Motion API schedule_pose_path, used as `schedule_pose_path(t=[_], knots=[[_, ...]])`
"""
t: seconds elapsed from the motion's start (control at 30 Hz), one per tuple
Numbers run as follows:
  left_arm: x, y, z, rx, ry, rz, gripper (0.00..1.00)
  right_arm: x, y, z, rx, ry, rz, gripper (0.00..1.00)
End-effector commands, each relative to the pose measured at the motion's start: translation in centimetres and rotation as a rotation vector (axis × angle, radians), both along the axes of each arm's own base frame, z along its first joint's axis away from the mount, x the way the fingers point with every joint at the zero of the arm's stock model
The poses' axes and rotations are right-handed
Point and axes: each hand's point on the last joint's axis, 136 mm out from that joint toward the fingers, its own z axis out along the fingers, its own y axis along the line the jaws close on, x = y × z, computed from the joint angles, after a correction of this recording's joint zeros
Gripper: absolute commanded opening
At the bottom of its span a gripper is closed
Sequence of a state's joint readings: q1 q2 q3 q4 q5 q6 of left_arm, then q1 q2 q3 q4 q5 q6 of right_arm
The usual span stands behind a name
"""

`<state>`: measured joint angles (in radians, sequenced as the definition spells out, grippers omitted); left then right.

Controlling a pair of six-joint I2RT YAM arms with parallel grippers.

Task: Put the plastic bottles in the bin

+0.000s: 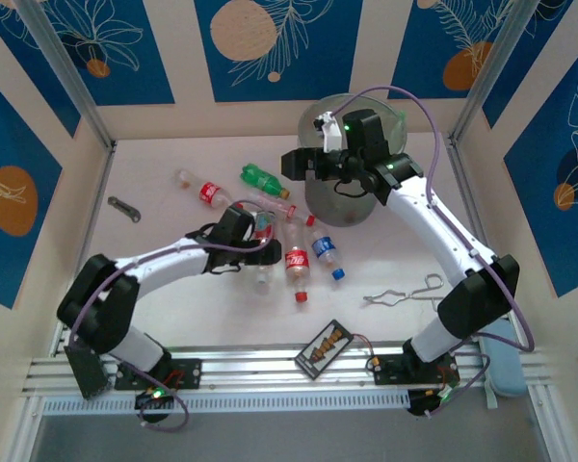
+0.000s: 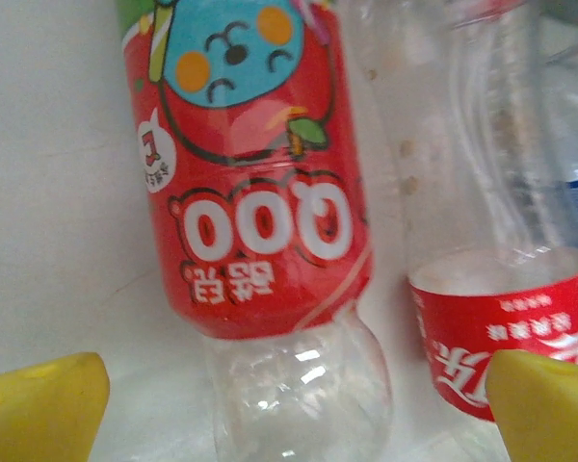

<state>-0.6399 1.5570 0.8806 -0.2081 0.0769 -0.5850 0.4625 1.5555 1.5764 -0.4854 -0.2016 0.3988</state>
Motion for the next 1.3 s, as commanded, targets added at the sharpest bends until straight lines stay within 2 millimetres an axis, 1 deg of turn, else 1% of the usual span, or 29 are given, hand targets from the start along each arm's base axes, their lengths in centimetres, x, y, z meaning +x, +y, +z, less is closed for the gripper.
schedule_pose_path(t=[0.0,0.13,0.23,0.3,0.4,0.5,0.63,0.73,0.83,1.0,1.07,1.13,1.27], knots=[[0.5,-0.5,-0.3,0.045,0.032,-0.028,0.99,-0.5,-1.6,0.3,-0.015,-0.005,-0.042,0.98],[0.4,-0.5,-2.4,0.091,0.09,-0.04,0.94,-0.5,-2.6,0.0,-0.023,0.0,-0.066,0.98],[0.2,-0.6,-3.5,0.09,0.12,-0.026,0.87,-0.5,-3.1,-0.1,-0.025,0.001,-0.079,0.98],[0.0,-0.4,-4.0,0.1,0.129,-0.017,0.8,-0.5,-3.3,-0.2,-0.025,0.001,-0.086,0.98],[0.0,-0.3,-3.8,0.105,0.127,-0.017,0.66,-0.3,-3.4,-0.1,-0.023,-0.003,-0.089,0.98],[0.2,-0.2,-2.9,0.098,0.105,-0.022,0.59,-0.4,-3.3,0.0,-0.018,-0.002,-0.084,0.98],[0.4,-0.5,-0.4,0.057,0.033,-0.04,0.54,-0.5,-2.9,0.6,-0.015,-0.019,-0.068,0.98],[0.6,-0.3,2.2,0.032,-0.047,-0.055,0.5,-0.7,-2.4,1.2,-0.016,-0.034,-0.049,0.98],[0.8,-0.1,5.4,-0.002,-0.151,-0.066,0.47,-1.0,-1.6,1.7,-0.019,-0.053,-0.026,0.98],[0.7,-1.1,11.4,-0.164,-0.376,-0.121,0.41,-1.0,-0.1,1.7,-0.009,-0.045,0.014,0.98],[0.6,-1.5,13.3,-0.226,-0.45,-0.133,0.4,-1.1,0.7,1.8,0.0,-0.04,0.034,0.98],[0.5,-1.8,14.6,-0.269,-0.502,-0.147,0.4,-1.2,1.5,2.1,0.012,-0.042,0.056,0.98],[0.4,-2.2,16.6,-0.33,-0.579,-0.166,0.38,-1.6,3.2,2.4,0.035,-0.029,0.104,0.98]])
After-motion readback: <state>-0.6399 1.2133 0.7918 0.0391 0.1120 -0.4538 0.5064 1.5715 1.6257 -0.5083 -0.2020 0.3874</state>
